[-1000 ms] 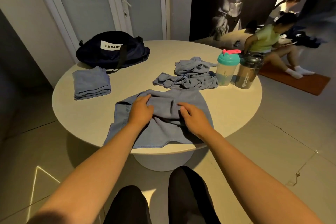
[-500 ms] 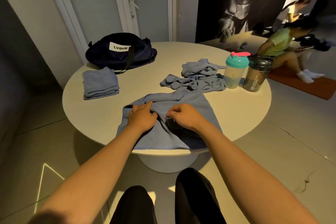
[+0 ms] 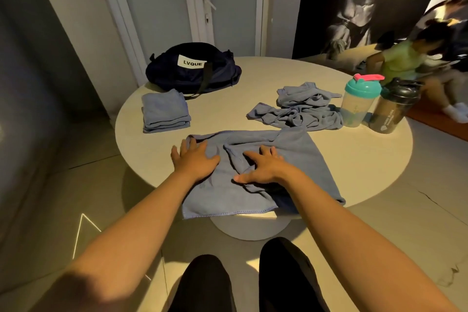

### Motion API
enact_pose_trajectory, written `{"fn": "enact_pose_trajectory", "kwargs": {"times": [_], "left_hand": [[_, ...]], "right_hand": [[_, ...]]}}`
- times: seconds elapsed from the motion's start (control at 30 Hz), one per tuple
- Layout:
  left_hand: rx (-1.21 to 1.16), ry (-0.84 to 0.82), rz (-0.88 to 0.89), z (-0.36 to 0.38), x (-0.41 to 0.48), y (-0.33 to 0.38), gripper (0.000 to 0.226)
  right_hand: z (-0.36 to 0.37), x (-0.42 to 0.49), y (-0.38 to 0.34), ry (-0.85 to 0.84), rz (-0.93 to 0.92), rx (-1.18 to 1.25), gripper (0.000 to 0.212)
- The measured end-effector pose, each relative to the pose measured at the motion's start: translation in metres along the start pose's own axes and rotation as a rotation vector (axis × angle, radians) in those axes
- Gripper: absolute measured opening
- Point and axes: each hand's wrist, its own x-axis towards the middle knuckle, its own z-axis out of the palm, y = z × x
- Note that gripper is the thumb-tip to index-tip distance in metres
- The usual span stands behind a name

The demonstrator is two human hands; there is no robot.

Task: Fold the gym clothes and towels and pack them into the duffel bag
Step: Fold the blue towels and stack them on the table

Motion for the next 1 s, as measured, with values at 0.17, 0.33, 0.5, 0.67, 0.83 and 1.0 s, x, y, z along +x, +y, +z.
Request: {"fn": "enact_pose_trajectory", "kwargs": {"times": [0.17,0.33,0.5,0.67,0.83,1.0], "left_hand": [[-0.205,0.145,0.239,0.008,-0.007,0.021,0.048],[-0.145,0.004,0.029,0.009,0.008,0.009,0.056],[-0.217,0.121,0.097,0.002,0.016,0.038,0.051],[-0.393,0.076,0.288,0.014,0.026,0.062,0.028],[-0.69,0.382,0.212,0.007,0.023,0.055,0.043],[-0.535,0.341,0.016,0.003,0.038,0.027,0.039]], "right_hand": [[0.009,0.01,-0.025,0.186,-0.118,0.158,0.05],[-0.006,-0.007,-0.022,0.077,-0.197,0.615,0.03],[-0.004,0.008,0.006,0.447,-0.113,0.389,0.023],[0.006,0.018,0.028,0.257,-0.102,0.112,0.06],[0.006,0.015,0.038,0.315,0.019,0.009,0.071],[-0.002,0.016,0.038,0.188,0.199,0.035,0.082]]}}
